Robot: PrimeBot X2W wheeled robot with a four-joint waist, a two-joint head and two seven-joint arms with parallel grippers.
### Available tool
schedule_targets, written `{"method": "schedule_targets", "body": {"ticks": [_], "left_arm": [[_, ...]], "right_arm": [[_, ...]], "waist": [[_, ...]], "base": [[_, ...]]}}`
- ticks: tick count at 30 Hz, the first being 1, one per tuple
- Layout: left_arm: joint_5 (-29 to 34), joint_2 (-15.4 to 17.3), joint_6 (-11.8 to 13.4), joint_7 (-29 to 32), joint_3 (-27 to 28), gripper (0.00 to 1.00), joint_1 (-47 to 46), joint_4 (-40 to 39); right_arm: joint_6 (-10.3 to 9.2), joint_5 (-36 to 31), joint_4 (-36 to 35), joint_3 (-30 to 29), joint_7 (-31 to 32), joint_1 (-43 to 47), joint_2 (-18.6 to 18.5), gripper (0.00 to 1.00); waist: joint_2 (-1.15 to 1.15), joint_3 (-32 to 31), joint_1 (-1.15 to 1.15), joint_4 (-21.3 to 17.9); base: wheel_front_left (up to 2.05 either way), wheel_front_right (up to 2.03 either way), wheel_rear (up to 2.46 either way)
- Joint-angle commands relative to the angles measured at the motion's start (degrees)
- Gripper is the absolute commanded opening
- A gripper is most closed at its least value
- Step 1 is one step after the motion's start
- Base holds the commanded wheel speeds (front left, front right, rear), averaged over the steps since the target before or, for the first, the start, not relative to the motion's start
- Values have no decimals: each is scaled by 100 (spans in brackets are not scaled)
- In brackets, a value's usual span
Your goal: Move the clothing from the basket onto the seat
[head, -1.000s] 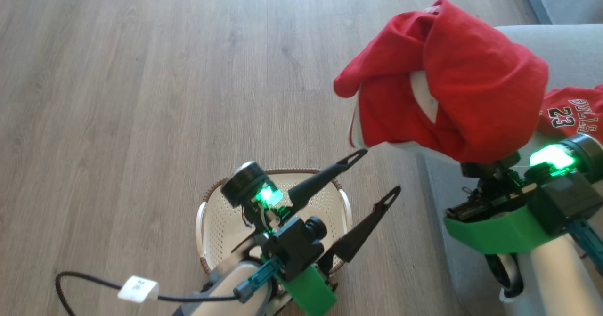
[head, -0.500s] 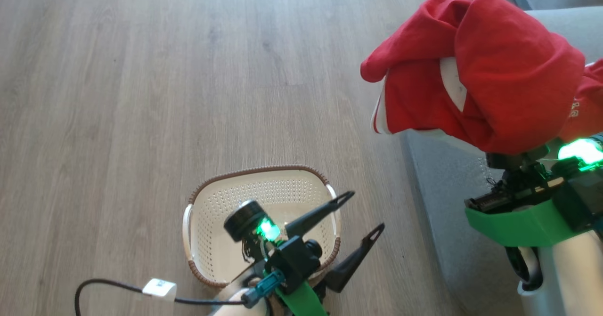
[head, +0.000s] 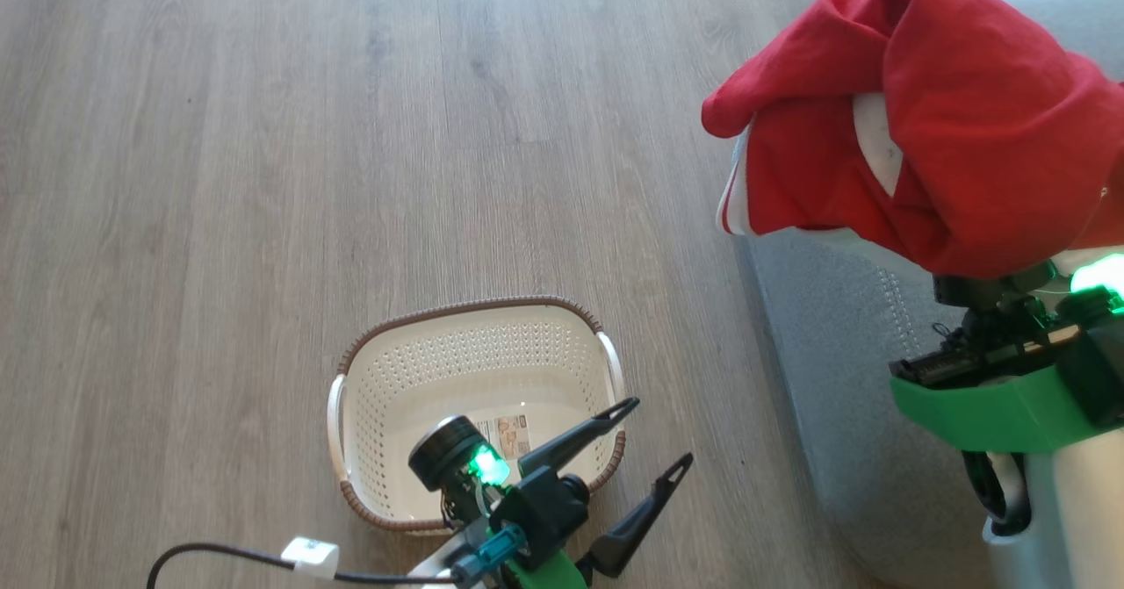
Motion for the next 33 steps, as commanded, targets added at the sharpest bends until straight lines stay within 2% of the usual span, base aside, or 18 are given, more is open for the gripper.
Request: {"method": "schedule_targets", "body": {"ticks": [1, 8, 13, 21, 25, 26, 33], "left_arm": [[30, -34, -4, -27, 238, 100, -128, -158], [45, -73, -4, -27, 331, 100, -98, -183], [61, -81, -4, -27, 383, 100, -140, -242], [95, -32, -4, -27, 365, 100, -246, -294], [107, 12, -4, -27, 352, 100, -329, -306], [107, 12, -4, -27, 352, 100, -329, -306], [131, 64, -4, -27, 419, 100, -342, -339]], "right_arm": [[-1, -33, -226, 64, -21, -269, -28, 0], [-1, -72, -233, 16, -21, -275, -42, 0], [-1, -91, -255, -7, -21, -316, -58, 0], [-1, -150, -335, -60, -21, -454, -119, 0], [-1, -169, -380, -176, -21, -487, -82, 0], [-1, -169, -380, -176, -21, -487, -82, 0], [-1, -178, -406, -346, -21, -448, 15, 0]], "waist": [[0, 2, 0, -6], [0, 29, 0, -116], [0, 96, 0, -349], [0, 311, 0, -1010], [0, 427, 0, -1470], [0, 427, 0, -1470], [0, 451, 0, -2126]], "base": [[0, 0, 0], [0, 0, 0], [0, 0, 0], [0, 0, 0], [0, 0, 0], [0, 0, 0], [0, 0, 0]]}}
